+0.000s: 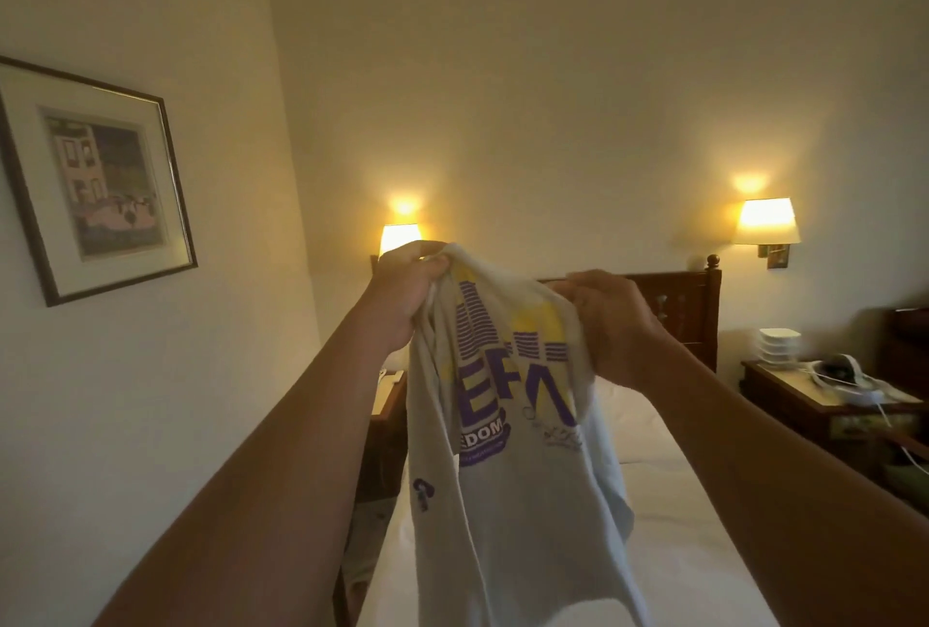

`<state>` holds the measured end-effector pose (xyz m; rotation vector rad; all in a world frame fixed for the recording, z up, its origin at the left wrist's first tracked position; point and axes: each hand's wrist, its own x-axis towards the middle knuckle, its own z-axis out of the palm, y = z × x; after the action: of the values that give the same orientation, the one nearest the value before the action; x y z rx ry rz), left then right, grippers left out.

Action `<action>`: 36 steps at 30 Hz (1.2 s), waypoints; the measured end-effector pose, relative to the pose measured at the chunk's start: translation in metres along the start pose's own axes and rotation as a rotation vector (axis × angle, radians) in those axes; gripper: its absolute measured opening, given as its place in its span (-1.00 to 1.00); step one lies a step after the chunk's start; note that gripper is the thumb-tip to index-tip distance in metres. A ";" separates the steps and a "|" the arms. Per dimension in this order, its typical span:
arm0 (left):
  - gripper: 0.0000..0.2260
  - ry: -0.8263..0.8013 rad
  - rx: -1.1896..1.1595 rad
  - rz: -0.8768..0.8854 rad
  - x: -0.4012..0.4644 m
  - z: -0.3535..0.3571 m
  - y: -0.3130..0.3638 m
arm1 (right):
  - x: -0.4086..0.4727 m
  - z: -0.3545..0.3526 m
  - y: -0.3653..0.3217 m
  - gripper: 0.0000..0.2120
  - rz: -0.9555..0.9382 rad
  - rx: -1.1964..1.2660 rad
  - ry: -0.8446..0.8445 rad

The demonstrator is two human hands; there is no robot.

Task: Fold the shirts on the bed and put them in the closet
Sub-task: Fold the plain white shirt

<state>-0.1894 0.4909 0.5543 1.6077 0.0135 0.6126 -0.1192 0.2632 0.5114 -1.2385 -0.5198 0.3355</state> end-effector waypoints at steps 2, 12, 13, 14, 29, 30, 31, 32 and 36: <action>-0.87 -0.019 -0.074 0.005 0.000 0.003 0.004 | 0.004 -0.007 0.015 -0.59 0.067 0.036 -0.009; -0.85 -0.138 0.044 0.004 -0.012 -0.013 0.006 | -0.004 0.013 0.057 -0.76 0.206 -0.606 -0.220; -0.86 -0.122 0.064 0.000 -0.014 -0.021 0.006 | -0.001 0.010 0.055 -0.82 0.100 -0.724 -0.062; -0.87 -0.100 0.107 -0.002 -0.015 -0.031 0.005 | 0.002 0.005 0.052 -0.88 -0.010 -0.774 0.104; -0.61 -0.131 0.333 -0.133 -0.040 0.009 -0.008 | 0.000 0.055 0.000 -0.89 -0.702 -0.925 0.312; -0.63 -0.217 0.254 -0.161 -0.043 0.018 -0.009 | 0.000 0.058 -0.002 -0.86 -0.688 -0.902 0.301; -0.68 -0.275 0.219 -0.169 -0.044 0.025 -0.014 | 0.000 0.057 -0.002 -0.84 -0.663 -0.900 0.309; -0.73 -0.303 0.217 -0.151 -0.044 0.028 -0.018 | 0.000 0.054 -0.002 -0.82 -0.619 -0.917 0.327; -0.75 -0.234 0.277 -0.102 -0.037 0.025 -0.030 | -0.003 0.019 0.019 -0.49 -0.271 -0.718 0.238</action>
<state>-0.2011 0.4587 0.5128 1.9274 0.0077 0.3508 -0.1315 0.2824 0.4968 -1.8429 -0.6152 -0.2572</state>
